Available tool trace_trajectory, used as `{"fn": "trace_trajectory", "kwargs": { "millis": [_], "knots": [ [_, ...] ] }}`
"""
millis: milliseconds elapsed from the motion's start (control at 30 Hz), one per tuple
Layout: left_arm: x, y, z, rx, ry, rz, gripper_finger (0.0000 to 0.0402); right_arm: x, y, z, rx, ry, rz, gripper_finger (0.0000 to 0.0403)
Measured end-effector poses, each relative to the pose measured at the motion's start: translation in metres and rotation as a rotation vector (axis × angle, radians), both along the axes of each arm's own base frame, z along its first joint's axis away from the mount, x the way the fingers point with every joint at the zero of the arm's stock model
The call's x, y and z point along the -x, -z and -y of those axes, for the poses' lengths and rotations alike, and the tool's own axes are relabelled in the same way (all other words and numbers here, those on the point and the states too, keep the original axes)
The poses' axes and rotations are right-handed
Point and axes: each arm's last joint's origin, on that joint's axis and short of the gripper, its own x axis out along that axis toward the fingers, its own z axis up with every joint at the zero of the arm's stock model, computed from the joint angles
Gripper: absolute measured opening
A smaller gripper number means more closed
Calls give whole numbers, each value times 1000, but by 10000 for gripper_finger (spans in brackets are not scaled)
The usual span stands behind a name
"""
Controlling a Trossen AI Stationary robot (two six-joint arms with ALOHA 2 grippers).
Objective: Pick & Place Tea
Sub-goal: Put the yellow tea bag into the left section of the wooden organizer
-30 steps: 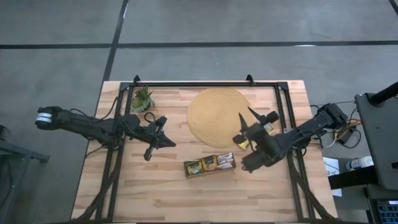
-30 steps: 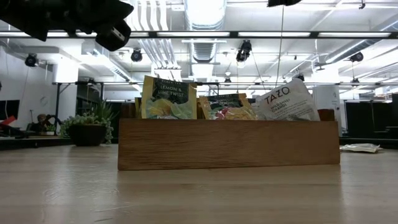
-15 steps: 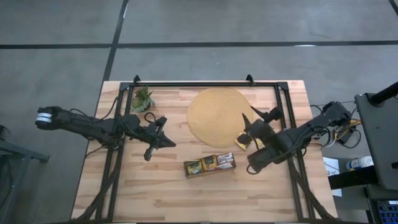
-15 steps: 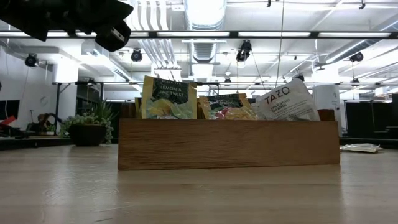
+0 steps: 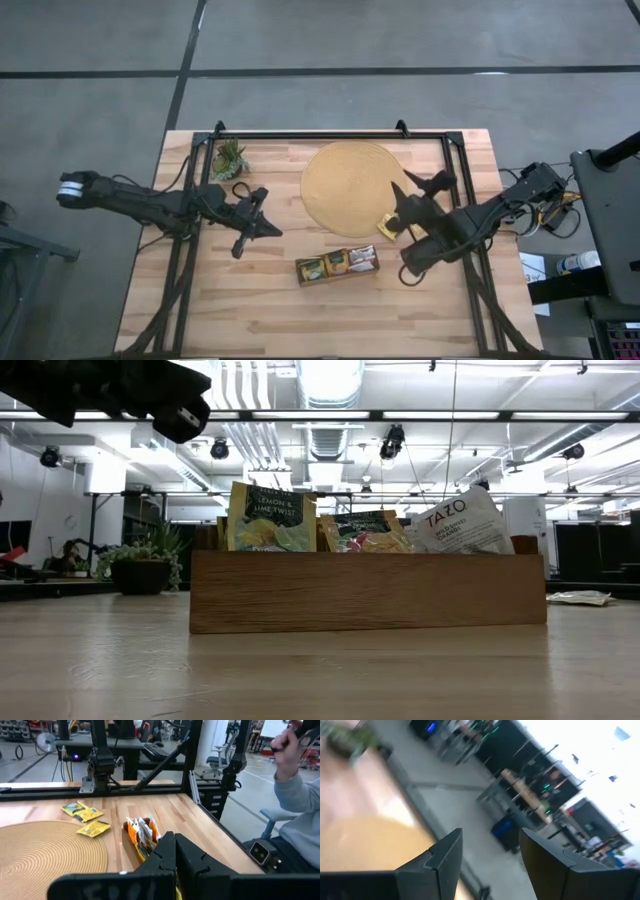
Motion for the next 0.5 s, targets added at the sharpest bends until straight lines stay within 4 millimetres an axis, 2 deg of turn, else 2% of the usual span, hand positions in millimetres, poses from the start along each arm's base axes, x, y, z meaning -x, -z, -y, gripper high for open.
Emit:
{"fn": "trace_trajectory", "kwargs": {
  "millis": [100, 333, 500],
  "knots": [
    [1, 0, 0, 0, -1, -2, 0, 1, -3, -1, 69, -3, 64, 192],
    [4, -2, 0, 15, -3, -10, 0, 7, -4, -1, 70, -59, -183, 192],
    [5, -2, 0, 16, -3, -12, 0, 18, -13, 5, 28, -80, -218, 192]
  ]
}}
